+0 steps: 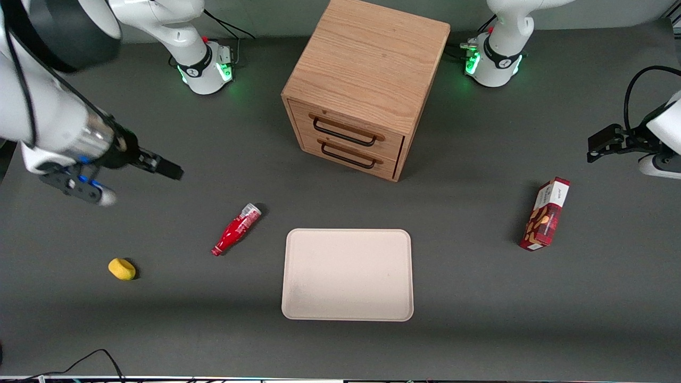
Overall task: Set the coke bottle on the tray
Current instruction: 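Move the open right gripper down over the red Coca-Cola bottle, then close the right gripper around the bottle's body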
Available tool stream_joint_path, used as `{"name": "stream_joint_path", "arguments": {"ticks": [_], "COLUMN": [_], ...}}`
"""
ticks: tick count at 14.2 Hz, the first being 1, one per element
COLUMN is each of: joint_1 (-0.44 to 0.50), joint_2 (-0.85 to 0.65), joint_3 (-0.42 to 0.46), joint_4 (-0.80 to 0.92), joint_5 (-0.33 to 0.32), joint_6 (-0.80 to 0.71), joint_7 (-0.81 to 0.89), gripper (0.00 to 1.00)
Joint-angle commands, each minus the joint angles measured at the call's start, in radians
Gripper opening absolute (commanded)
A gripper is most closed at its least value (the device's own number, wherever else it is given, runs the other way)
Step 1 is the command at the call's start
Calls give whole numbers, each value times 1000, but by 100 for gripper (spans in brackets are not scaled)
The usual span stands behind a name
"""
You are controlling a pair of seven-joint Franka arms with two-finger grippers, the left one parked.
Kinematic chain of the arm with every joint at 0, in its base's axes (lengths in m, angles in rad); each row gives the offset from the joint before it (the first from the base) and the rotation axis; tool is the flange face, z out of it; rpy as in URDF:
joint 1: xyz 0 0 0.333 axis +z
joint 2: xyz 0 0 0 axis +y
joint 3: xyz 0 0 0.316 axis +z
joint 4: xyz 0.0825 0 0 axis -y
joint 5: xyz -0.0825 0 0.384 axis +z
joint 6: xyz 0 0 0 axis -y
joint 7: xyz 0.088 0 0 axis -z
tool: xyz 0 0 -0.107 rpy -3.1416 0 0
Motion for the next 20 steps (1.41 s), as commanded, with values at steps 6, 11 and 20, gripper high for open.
{"name": "stream_joint_path", "arguments": {"ticks": [6, 11, 20], "joint_1": [11, 11, 9], "joint_2": [270, 346, 402], "joint_3": [19, 19, 8], "joint_4": [-100, -235, -391], "joint_5": [-22, -49, -100], "joint_6": [322, 571, 813], "joint_7": [207, 260, 277], "gripper": [100, 100, 100]}}
